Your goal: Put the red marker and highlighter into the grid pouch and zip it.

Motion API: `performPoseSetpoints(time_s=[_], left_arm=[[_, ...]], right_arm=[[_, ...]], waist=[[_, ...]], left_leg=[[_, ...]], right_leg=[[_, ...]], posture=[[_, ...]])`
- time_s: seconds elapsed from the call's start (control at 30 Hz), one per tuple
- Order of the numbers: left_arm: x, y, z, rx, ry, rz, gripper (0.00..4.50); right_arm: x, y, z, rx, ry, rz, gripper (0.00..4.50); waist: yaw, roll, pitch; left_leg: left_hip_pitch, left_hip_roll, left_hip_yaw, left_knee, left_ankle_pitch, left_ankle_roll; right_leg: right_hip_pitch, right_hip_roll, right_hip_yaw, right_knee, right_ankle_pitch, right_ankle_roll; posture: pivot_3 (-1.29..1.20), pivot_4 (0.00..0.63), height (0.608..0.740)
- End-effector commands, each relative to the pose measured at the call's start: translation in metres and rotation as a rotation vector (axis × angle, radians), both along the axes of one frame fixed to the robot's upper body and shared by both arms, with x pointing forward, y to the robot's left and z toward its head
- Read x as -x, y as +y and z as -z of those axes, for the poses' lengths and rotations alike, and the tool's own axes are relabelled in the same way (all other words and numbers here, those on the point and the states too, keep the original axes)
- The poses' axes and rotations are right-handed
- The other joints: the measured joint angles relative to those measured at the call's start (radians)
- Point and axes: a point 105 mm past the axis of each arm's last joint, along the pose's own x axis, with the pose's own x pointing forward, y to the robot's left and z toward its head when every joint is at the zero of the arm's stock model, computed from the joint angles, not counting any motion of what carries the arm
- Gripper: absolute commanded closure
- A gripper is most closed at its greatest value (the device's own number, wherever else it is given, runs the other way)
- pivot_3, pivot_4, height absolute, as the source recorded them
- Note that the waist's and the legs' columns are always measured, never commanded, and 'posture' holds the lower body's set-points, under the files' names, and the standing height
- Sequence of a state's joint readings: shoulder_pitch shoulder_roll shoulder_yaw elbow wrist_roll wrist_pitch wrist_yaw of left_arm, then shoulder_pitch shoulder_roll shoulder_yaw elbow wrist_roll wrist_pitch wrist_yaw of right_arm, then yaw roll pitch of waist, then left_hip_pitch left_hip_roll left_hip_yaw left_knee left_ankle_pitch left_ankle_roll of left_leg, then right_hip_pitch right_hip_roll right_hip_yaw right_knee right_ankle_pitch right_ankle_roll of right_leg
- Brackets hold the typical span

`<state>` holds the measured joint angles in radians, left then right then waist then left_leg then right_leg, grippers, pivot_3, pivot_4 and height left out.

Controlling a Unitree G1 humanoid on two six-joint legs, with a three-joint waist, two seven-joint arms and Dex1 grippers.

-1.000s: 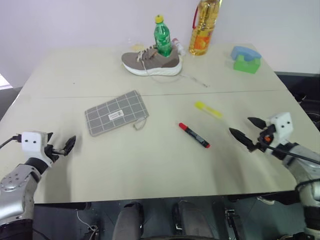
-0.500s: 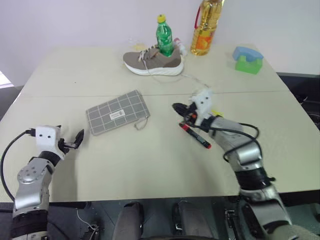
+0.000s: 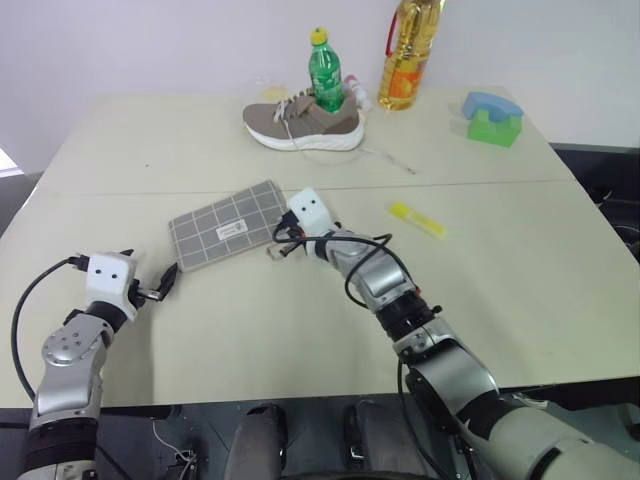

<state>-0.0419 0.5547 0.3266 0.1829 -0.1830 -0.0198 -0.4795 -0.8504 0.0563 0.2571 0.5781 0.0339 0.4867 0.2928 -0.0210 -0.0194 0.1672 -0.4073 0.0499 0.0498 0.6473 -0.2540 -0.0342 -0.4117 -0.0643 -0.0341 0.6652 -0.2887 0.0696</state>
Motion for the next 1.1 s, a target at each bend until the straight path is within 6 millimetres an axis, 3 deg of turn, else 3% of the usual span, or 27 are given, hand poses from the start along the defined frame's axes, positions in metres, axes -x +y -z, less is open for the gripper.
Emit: performPoseSetpoints(time_s=[0.03,0.27,0.5,0.8,0.9,1.1], left_arm=[[0.001,0.002,-0.013,-0.078,-0.037,0.029,0.0],[0.0,0.007,-0.023,-0.427,-0.047,0.17,0.0],[-0.018,-0.017,-0.012,-0.766,-0.038,0.497,0.0],[-0.034,-0.042,-0.015,-0.838,-0.148,0.647,0.0],[-0.033,-0.052,-0.019,-0.824,-0.201,0.694,1.34],[-0.036,-0.049,-0.028,-0.798,-0.229,0.675,4.45]], right_arm=[[-0.004,-0.007,0.008,0.008,0.055,0.05,4.47],[-0.003,-0.005,0.006,-0.029,0.071,0.038,4.47],[0.001,0.002,0.006,-0.038,0.067,0.014,4.47],[0.001,0.002,0.006,-0.039,0.058,0.019,4.47],[0.001,-0.001,0.007,-0.035,0.056,0.024,4.5],[0.003,-0.002,0.007,-0.037,0.049,0.025,4.5]], waist=[[-0.001,0.0,0.0],[0.0,0.0,0.0],[0.002,0.0,-0.001],[0.004,0.0,-0.001],[0.003,0.0,-0.001],[0.001,0.0,-0.001]], left_leg=[[0.0,0.0,0.0,0.0,0.0,0.0],[0.0,0.0,0.0,0.0,0.0,0.0],[0.0,0.0,0.001,-0.001,0.0,0.0],[0.0,0.0,0.003,0.0,0.0,0.0],[0.0,0.0,0.003,0.0,0.0,0.0],[-0.001,0.0,0.003,0.0,0.0,0.0]], right_leg=[[0.0,0.0,0.0,0.0,0.0,0.0],[0.0,-0.001,0.0,0.0,0.001,-0.001],[0.0,-0.002,-0.001,0.0,0.001,-0.002],[-0.001,0.001,-0.003,0.0,0.001,-0.001],[-0.001,0.001,-0.003,0.0,0.001,-0.001],[-0.001,0.002,-0.003,0.0,0.001,-0.001]], posture=[[0.0,0.15,0.74],[0.0,0.15,0.74],[0.0,0.15,0.74],[0.0,0.15,0.74],[0.0,0.15,0.74],[0.0,0.15,0.74]])
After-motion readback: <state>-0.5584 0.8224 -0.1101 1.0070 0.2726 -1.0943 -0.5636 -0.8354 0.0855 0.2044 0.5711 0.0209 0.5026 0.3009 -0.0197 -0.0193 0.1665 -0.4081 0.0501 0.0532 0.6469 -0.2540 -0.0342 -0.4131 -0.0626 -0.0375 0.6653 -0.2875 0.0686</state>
